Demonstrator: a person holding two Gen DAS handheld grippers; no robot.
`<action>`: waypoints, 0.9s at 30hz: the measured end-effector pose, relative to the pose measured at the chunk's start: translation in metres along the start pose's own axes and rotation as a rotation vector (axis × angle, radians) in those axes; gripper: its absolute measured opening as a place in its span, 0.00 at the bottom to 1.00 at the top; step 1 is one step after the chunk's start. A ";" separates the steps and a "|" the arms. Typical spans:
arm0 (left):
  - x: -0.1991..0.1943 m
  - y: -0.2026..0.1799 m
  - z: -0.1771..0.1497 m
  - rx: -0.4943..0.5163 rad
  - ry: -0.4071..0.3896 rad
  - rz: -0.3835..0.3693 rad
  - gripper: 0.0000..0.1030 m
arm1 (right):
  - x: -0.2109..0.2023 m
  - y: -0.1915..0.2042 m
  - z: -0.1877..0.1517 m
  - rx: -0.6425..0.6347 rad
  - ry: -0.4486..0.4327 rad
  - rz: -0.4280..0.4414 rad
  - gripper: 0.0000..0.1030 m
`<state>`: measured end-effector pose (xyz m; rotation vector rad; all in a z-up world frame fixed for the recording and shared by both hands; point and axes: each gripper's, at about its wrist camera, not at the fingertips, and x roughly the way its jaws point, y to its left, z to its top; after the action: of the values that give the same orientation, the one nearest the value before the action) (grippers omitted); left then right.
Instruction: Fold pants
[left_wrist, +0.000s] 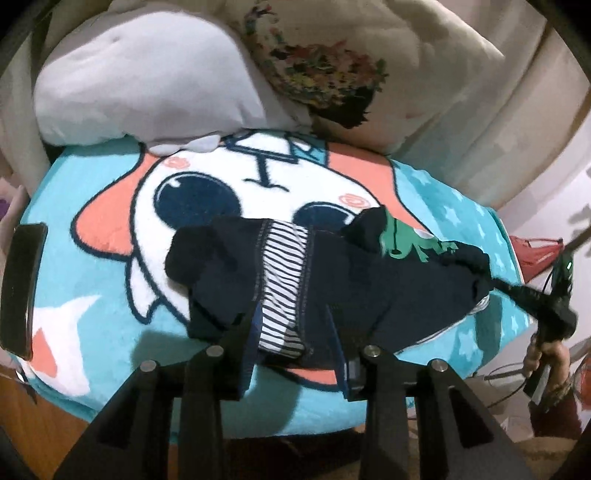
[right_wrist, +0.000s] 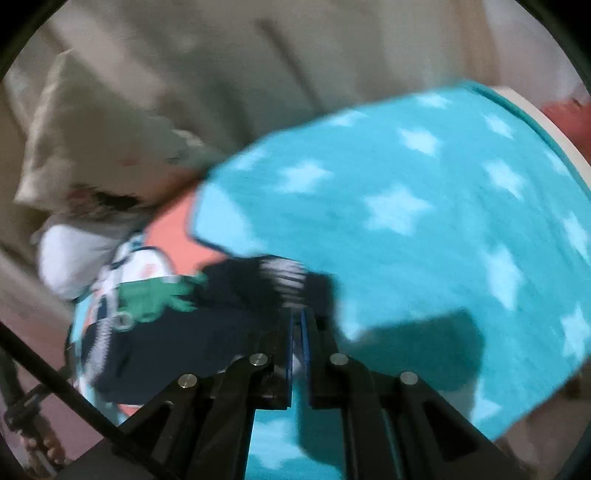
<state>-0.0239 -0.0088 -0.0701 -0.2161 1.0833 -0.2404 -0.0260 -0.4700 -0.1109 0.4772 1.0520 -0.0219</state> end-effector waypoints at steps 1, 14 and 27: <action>0.001 0.002 0.001 -0.007 0.002 -0.001 0.33 | 0.004 -0.013 -0.001 0.043 0.012 -0.021 0.06; -0.005 0.016 0.019 -0.061 -0.016 0.003 0.33 | -0.008 0.025 0.007 -0.012 -0.086 0.100 0.59; -0.012 0.040 0.016 -0.134 -0.041 0.027 0.36 | 0.006 0.008 -0.009 0.033 -0.023 -0.001 0.10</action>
<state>-0.0111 0.0338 -0.0642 -0.3248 1.0621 -0.1383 -0.0284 -0.4580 -0.1165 0.5052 1.0303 -0.0454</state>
